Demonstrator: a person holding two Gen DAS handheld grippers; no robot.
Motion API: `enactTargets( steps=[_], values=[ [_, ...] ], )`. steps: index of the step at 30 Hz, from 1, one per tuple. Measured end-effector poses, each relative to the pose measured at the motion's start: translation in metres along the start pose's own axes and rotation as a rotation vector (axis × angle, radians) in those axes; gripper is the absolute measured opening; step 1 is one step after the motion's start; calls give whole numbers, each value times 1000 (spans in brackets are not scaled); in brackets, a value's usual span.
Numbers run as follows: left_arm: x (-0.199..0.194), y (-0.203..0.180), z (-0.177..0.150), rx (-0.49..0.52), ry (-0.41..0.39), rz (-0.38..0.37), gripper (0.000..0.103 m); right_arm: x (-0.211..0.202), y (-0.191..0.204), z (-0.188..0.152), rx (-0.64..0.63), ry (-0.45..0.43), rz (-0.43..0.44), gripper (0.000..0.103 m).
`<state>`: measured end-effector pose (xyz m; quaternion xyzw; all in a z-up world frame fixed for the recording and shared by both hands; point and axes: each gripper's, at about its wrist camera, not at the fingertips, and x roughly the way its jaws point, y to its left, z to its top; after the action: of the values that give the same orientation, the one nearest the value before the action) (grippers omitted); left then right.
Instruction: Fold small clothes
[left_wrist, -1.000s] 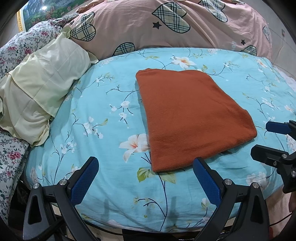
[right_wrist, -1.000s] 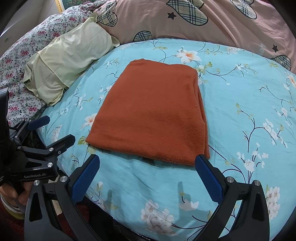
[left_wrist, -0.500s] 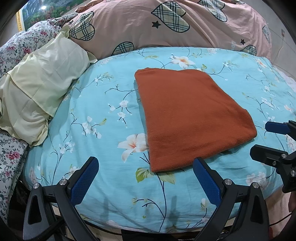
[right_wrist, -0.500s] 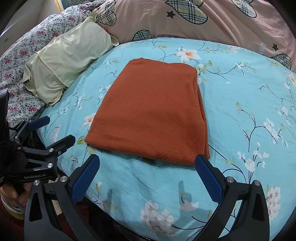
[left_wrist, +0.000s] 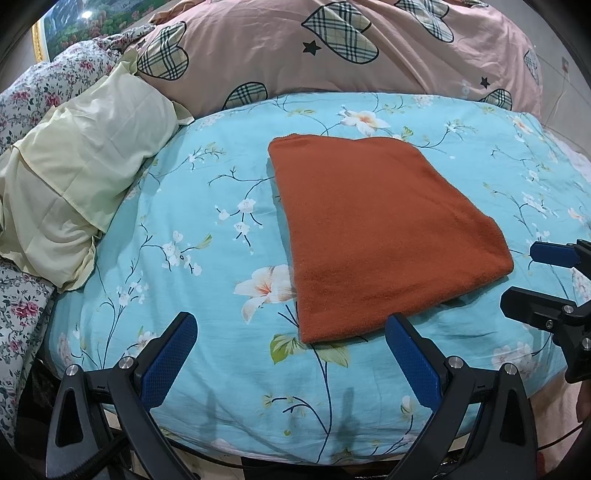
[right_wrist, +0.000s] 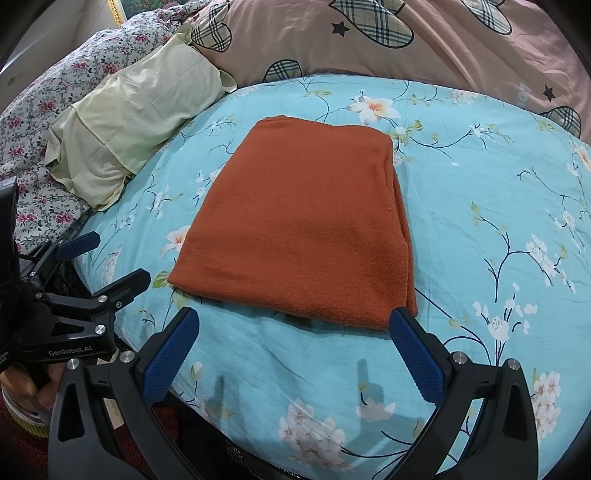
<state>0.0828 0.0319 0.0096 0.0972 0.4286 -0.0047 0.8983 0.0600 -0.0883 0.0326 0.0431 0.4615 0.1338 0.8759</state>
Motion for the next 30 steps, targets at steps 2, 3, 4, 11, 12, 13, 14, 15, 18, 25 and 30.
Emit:
enactTargets(
  steps=[2,3,4,11,12,13,14,15,18,25,30],
  values=[
    [1,0,0,2,0,-1,102,0,0,0,0,1,1,102],
    [1,0,0,2,1,-2,102,0,0,1,-1,0,1,102],
    [1,0,0,1,0,-2,102,0,-1,1,-1,1,1,102],
    [0,0,0,1,-1,-2,102,0,-3,2,-2,0,1,102],
    [0,0,0,1,-1,-1,102,0,-3,2,-3,0,1,102],
    [0,0,0,1,-1,-1,102,0,-3,2,-3,0,2,102],
    [1,0,1,3,-2,-2,102,0,-3,2,-4,0,2,102],
    [1,1,2,6,-2,-2,102,0,-3,2,-4,0,2,102],
    [2,1,3,7,-2,-5,102,0,-2,2,-4,0,0,102],
    [2,2,6,12,-4,-6,102,-3,-7,11,-14,3,2,102],
    [3,2,7,12,-4,-6,102,-2,-9,15,-15,2,-4,102]
  ],
)
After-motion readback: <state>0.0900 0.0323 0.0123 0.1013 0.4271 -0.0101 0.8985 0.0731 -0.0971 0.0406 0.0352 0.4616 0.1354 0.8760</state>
